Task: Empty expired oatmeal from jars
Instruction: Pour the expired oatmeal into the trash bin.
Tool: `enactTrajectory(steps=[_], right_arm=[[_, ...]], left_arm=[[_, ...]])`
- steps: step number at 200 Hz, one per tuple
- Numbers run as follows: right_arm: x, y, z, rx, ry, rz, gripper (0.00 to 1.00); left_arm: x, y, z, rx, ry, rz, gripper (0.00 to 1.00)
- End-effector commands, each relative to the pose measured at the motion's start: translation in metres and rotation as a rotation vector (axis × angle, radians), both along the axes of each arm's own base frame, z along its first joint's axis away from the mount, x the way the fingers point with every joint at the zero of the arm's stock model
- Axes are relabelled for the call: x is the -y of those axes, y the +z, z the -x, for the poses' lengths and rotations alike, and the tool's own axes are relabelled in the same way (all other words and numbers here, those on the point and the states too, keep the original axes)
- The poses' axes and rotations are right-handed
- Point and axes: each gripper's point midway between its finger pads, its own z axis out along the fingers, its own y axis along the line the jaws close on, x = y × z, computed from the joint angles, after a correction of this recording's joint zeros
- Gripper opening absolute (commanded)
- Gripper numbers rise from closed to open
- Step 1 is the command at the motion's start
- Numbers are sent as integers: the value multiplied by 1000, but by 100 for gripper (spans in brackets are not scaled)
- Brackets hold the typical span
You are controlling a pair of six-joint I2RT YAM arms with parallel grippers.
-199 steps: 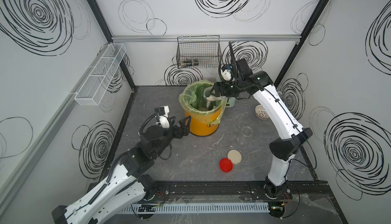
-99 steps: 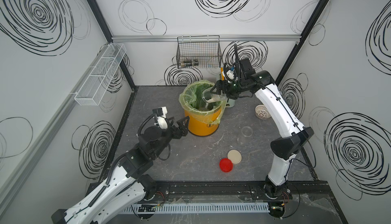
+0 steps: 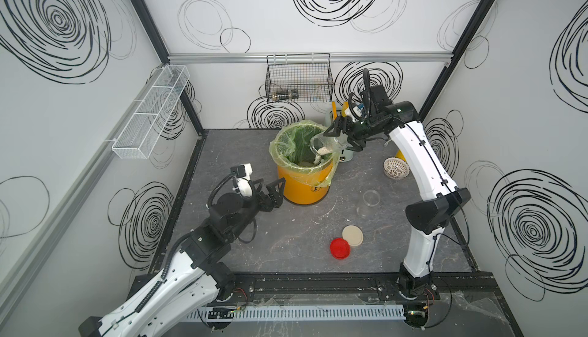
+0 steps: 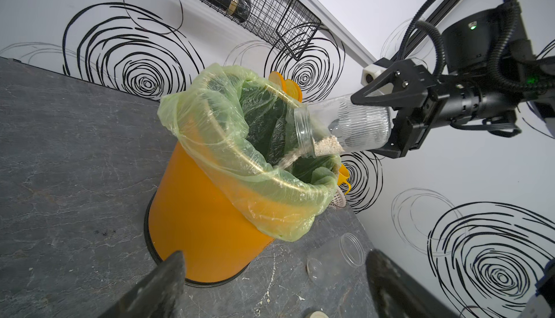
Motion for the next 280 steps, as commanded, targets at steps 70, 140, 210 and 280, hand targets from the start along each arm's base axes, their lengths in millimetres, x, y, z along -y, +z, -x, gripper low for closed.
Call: enactTrajectory(steps=[70, 140, 210, 280], right_arm=[[-19, 43, 19, -98, -57, -389, 0], [-4, 61, 6, 19, -66, -170, 0], [-13, 35, 21, 161, 100, 68, 1], [-9, 23, 34, 309, 175, 303, 0]], left_arm=[[-1, 14, -1, 43, 8, 60, 96], [-5, 13, -1, 49, 20, 54, 96], [-5, 4, 1, 25, 13, 24, 96], [-3, -2, 1, 3, 6, 21, 96]])
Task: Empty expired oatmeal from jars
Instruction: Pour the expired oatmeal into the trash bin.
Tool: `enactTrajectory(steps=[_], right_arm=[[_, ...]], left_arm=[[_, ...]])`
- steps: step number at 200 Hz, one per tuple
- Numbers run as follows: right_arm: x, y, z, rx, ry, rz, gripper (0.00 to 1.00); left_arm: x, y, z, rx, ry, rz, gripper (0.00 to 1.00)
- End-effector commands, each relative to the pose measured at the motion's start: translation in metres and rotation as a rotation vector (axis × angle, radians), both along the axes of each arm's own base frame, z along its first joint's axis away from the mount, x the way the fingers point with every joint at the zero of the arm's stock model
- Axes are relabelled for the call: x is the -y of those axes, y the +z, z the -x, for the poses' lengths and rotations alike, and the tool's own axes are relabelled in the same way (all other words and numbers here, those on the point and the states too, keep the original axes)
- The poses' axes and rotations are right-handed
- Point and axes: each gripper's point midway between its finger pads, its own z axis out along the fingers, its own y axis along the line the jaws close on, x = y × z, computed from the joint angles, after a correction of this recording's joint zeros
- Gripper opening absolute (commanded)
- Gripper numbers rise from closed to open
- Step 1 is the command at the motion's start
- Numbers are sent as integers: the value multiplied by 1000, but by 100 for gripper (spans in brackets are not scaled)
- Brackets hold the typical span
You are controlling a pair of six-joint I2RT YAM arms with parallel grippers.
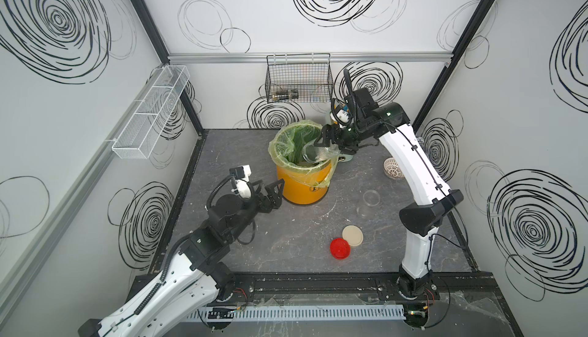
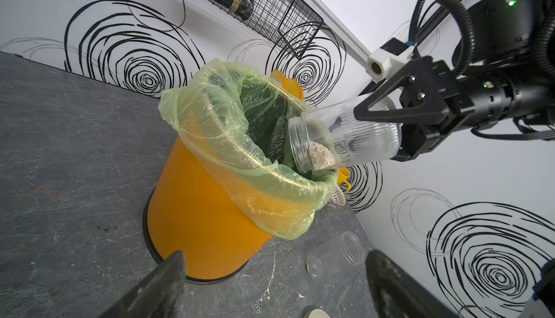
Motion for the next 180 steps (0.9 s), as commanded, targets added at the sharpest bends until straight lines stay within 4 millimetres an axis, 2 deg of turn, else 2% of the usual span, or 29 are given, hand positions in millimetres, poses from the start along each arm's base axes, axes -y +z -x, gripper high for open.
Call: enactTrajectory(steps=[1, 45, 72, 109, 147, 180], right_arm=[[17, 25, 2, 161, 8, 76, 0], [-15, 40, 6, 323, 89, 144, 4], [-22, 56, 3, 421, 71, 174, 4], [-23, 42, 3, 416, 59, 234, 3], [-14, 29, 3, 391, 43, 308, 3], [-18, 30, 2, 422, 36, 338, 0]], left_arm=[[0, 2, -2, 12, 4, 14, 96], [1, 1, -4, 9, 7, 5, 96], [3, -2, -4, -6, 0, -3, 96], [3, -7, -5, -19, -1, -17, 96], [5, -7, -6, -26, -4, -30, 96], [5, -11, -6, -36, -4, -34, 96]])
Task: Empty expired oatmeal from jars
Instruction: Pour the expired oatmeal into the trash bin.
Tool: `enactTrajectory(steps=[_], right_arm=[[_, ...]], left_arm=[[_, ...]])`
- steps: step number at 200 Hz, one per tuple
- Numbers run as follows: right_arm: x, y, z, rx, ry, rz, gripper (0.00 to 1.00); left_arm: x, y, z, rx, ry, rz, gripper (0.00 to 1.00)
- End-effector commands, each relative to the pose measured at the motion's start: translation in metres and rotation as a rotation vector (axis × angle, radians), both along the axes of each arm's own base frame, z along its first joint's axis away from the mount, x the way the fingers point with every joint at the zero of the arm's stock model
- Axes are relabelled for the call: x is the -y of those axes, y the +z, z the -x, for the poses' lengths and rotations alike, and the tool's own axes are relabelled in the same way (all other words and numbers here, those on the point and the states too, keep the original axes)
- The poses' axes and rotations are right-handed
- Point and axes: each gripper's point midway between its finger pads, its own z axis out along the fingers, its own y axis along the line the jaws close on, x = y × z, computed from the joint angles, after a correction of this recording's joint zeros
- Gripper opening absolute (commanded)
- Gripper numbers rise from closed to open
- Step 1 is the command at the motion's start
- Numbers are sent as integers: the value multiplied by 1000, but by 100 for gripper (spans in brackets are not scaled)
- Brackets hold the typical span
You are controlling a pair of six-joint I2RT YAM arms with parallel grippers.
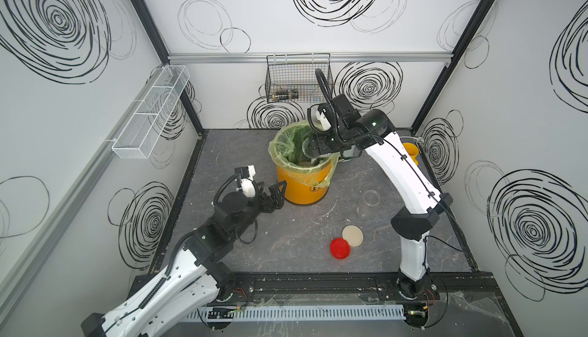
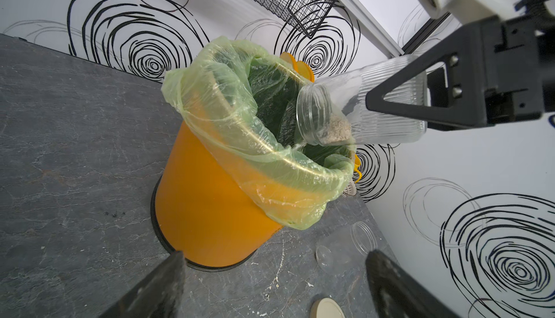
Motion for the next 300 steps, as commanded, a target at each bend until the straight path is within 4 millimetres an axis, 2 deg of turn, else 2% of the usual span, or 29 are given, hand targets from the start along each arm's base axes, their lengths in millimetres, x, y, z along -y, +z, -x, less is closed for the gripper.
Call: enactTrajectory(steps=[1, 30, 72, 148, 215, 233, 250, 277, 292, 300], right_arm=[[-1, 13, -2, 69, -12, 15, 0], [-8, 10, -10, 98, -26, 38, 0], [-15, -12, -16, 134, -61, 165, 0], [-21, 6, -24, 271, -102, 208, 0], [-33, -18, -26, 250, -49, 286, 0], [-37, -13, -25, 279, -36, 297, 0], [-39, -1, -25, 333, -32, 305, 0], [-49, 14, -17, 489, 40, 450, 0], [-53, 12, -10, 563, 76, 558, 0], [-56, 9, -7, 568, 98, 551, 0]], left_arm=[[0, 7, -1, 19, 1, 9, 96], [-1, 6, -1, 15, 4, 3, 96], [-1, 5, -2, 14, 6, -7, 96], [4, 5, -5, 1, 1, -19, 96], [6, -1, -8, -15, 12, -37, 96], [6, 0, -8, -16, 13, -38, 96], [7, 0, -9, -17, 14, -38, 96], [7, 1, -10, -15, 19, -38, 96], [6, 2, -10, -13, 22, -39, 96], [5, 3, -9, -10, 24, -38, 96]])
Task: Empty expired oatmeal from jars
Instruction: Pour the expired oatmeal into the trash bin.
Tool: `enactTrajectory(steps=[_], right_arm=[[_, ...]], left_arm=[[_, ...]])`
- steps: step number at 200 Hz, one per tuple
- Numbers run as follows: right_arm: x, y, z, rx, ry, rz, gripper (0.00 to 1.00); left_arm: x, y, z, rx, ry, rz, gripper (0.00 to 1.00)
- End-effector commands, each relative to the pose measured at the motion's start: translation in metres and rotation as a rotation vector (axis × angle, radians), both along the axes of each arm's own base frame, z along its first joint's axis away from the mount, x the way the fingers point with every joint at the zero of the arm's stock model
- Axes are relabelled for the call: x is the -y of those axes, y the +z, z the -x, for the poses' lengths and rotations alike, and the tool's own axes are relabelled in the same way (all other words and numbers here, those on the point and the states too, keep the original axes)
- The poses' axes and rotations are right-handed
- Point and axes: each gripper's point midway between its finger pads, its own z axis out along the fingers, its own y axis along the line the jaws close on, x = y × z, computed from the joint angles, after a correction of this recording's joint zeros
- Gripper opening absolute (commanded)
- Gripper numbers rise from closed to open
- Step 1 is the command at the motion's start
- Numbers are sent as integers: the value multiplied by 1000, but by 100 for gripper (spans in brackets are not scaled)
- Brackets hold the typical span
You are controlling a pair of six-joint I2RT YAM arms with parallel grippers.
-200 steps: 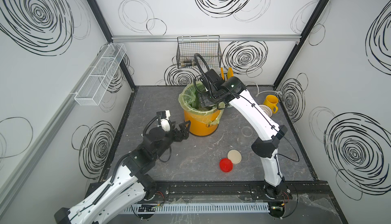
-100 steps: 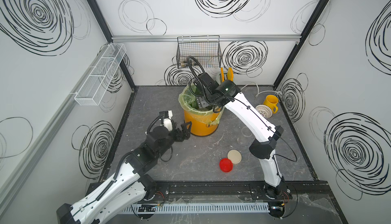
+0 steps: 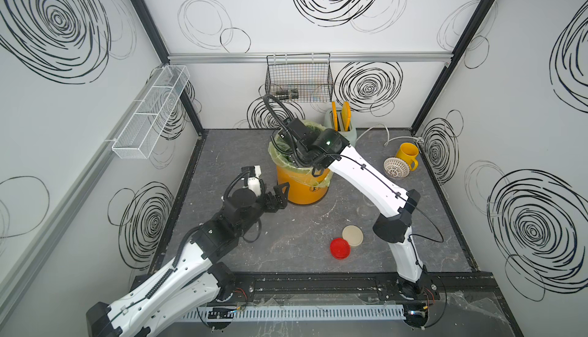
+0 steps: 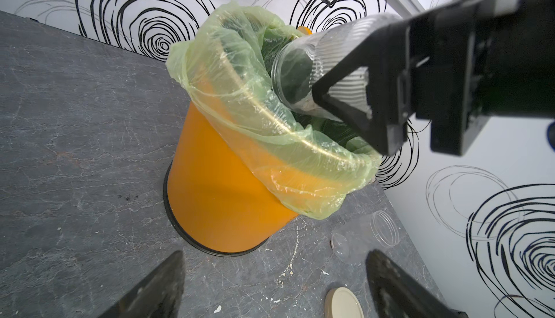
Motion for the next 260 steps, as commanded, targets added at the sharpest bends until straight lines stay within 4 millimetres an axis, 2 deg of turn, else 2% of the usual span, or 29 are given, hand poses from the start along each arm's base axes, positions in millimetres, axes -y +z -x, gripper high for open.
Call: enactTrajectory(steps=[1, 22, 58, 78, 113, 156, 193, 219, 260], right_arm=[[-2, 42, 4, 196, 41, 58, 0], [-7, 45, 6, 142, 64, -47, 0], [-1, 47, 3, 127, 44, -67, 0], [7, 51, -3, 131, 22, -81, 0], [29, 72, -9, 143, -20, -162, 0], [45, 88, -6, 82, 48, -371, 0], [59, 89, -7, 0, 79, -505, 0], [67, 83, -8, -86, 102, -619, 0], [83, 78, -8, -292, 134, -917, 0]], left_arm=[[-1, 23, -3, 57, 16, 25, 96], [-4, 24, -2, 62, 23, 22, 96], [-6, 25, -1, 65, 27, 18, 96], [-6, 25, -1, 66, 28, 18, 96], [-4, 27, -3, 68, 26, 20, 96], [-1, 27, -4, 67, 14, 20, 96], [0, 31, -3, 75, 10, 23, 96], [0, 33, -2, 74, 8, 23, 96], [0, 34, -1, 75, 4, 19, 96]])
